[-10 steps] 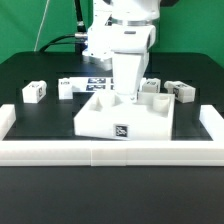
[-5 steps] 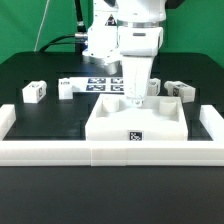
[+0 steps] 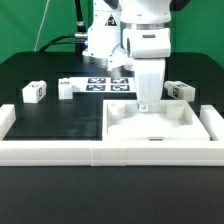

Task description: Assemble one leg

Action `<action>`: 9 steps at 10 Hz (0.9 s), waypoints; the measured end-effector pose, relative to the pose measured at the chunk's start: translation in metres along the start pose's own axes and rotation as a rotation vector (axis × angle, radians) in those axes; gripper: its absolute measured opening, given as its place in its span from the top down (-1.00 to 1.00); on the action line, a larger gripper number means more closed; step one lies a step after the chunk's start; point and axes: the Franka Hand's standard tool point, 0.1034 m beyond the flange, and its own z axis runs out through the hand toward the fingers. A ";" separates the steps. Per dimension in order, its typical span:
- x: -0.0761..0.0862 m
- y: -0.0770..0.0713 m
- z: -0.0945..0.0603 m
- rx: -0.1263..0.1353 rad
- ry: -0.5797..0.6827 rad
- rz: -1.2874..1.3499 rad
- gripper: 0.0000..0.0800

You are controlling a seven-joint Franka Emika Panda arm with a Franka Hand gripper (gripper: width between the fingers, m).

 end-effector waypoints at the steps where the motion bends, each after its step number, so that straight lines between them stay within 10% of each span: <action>1: 0.003 0.003 0.000 -0.004 0.003 -0.003 0.85; 9: 0.017 0.009 0.000 0.009 -0.002 0.045 0.85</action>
Offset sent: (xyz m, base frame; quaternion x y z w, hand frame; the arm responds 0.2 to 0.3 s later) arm 0.0163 0.0225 -0.0059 0.0045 0.0006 0.0190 0.9998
